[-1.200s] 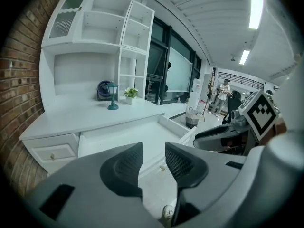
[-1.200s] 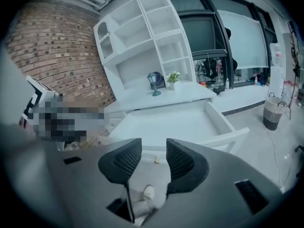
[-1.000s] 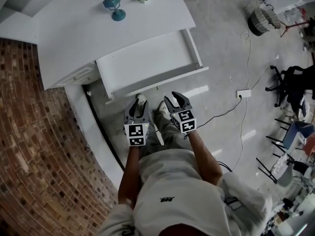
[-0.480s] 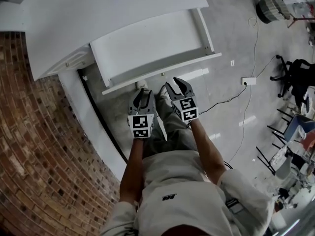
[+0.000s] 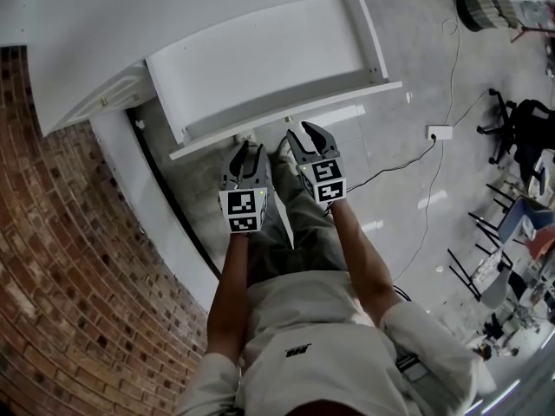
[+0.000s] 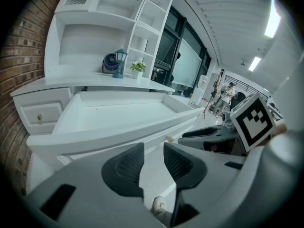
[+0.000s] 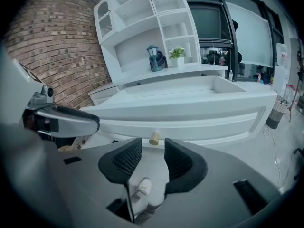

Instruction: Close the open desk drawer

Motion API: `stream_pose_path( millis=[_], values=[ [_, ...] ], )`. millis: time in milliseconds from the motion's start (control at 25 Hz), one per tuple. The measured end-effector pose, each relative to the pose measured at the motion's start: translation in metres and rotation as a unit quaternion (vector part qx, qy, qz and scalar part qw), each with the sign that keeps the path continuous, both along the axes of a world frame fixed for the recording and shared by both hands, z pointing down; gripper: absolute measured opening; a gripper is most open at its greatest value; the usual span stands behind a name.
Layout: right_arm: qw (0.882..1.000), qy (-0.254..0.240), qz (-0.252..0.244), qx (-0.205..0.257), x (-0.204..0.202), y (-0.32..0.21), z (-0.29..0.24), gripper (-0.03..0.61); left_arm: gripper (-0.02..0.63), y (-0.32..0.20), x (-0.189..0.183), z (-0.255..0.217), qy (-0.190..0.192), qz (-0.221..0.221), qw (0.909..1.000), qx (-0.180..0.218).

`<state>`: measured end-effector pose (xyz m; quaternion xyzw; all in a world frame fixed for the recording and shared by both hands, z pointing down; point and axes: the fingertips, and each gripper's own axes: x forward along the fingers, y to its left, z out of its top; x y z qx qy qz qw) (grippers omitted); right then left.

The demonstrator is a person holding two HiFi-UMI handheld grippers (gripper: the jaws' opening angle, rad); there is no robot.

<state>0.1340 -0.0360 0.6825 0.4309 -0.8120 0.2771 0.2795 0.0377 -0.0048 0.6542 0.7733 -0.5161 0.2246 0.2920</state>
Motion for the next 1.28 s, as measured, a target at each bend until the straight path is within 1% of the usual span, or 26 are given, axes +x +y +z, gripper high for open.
stream_pose_path(
  millis=[400,720,800,920,1080,1280],
  values=[
    [1.0,0.002,0.01,0.003,-0.007,-0.01,0.02,0.149,0.137,-0.003,-0.001,0.018,0.004,-0.002,1.0,-0.006],
    [1.0,-0.002,0.015,0.006,-0.012,-0.018,0.029,0.147,0.133,-0.003,-0.002,0.024,0.006,-0.004,1.0,-0.007],
    [1.0,-0.003,0.017,0.007,-0.013,-0.019,0.03,0.138,0.132,-0.003,-0.002,0.025,0.006,-0.005,0.9999,-0.008],
    [1.0,0.0,0.008,0.008,-0.016,-0.02,0.031,0.081,0.13,-0.003,-0.002,0.027,0.006,-0.006,0.9999,-0.01],
    [1.0,0.005,-0.001,0.008,-0.017,-0.022,0.031,0.08,0.127,-0.005,-0.004,0.029,0.005,-0.01,0.9999,-0.012],
    [1.0,0.005,0.001,0.009,-0.018,-0.026,0.032,0.08,0.126,-0.009,-0.006,0.03,0.005,-0.014,0.9998,-0.012]
  ],
)
